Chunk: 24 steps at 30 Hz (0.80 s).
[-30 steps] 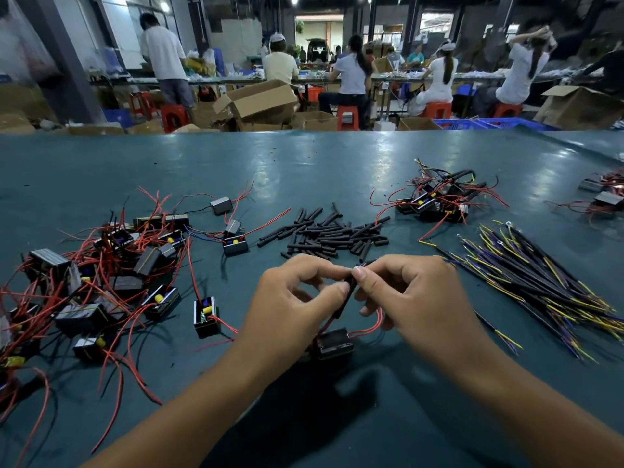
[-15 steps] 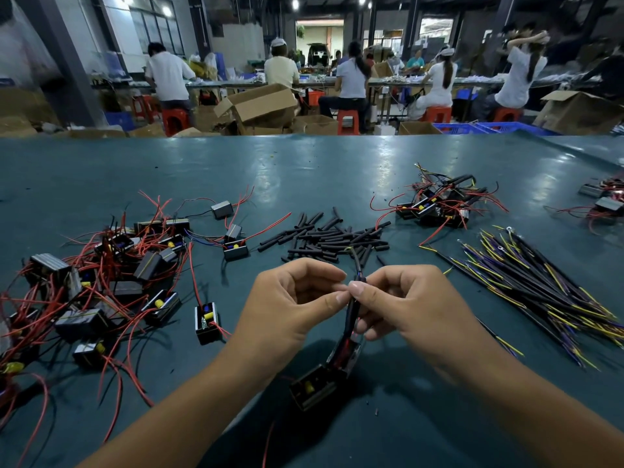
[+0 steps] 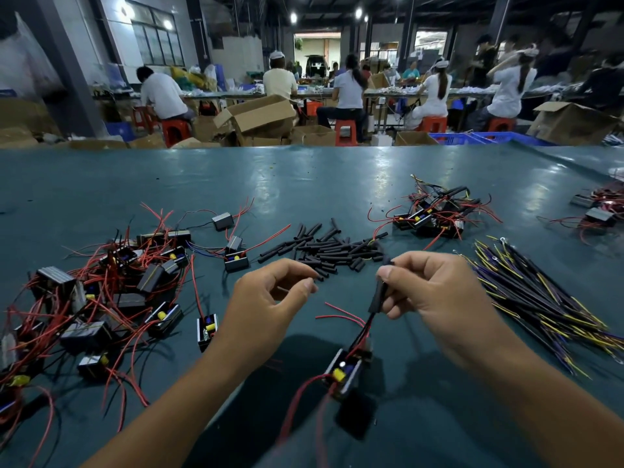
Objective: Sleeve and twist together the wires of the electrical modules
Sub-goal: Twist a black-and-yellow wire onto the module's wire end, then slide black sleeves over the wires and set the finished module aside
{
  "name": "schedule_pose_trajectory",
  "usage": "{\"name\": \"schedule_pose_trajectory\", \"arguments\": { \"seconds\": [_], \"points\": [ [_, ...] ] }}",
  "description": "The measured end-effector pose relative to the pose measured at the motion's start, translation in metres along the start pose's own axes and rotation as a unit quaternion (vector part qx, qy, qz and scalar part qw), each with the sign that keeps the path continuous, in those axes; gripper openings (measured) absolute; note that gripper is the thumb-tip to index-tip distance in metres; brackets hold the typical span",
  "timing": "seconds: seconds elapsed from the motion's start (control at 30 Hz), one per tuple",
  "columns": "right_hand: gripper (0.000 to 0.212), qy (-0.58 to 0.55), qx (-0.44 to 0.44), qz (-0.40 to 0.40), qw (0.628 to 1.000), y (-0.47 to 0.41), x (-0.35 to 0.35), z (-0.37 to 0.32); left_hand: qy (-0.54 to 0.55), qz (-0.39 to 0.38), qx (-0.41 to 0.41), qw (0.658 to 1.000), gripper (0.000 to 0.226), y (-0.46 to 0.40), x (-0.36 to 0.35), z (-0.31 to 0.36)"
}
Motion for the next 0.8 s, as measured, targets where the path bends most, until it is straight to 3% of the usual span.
{"name": "schedule_pose_trajectory", "arguments": {
  "seconds": [0.17,0.4,0.63,0.73,0.8],
  "points": [
    [0.018,0.012,0.065,0.073,0.995,-0.025,0.036,-0.034,-0.034,0.028,0.015,0.999,0.012,-0.006,0.005,-0.013],
    [0.022,0.123,0.083,0.154,0.977,-0.105,0.089,-0.070,-0.094,-0.003,0.003,0.996,0.017,-0.004,-0.006,-0.016],
    [0.017,0.208,-0.051,0.226,0.950,-0.224,0.151,-0.037,-0.110,-0.008,-0.016,0.994,0.014,-0.004,-0.008,-0.014],
    [0.041,0.171,-0.101,0.238,0.951,-0.244,0.163,-0.010,-0.117,-0.008,-0.019,0.993,0.015,-0.004,-0.007,-0.016],
    [0.044,0.078,-0.112,0.288,0.948,-0.247,0.164,0.009,-0.122,-0.009,-0.026,0.992,0.016,-0.004,-0.007,-0.016]
  ]
}}
Point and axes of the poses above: each hand's wrist, its own y-axis away from the middle knuckle, its own x-axis out of the back of the hand, z = x × y, the point moved 4 cm from there along -y, towards the middle knuckle, and after that the axes turned 4 degrees about -z, right-handed, at the moved point
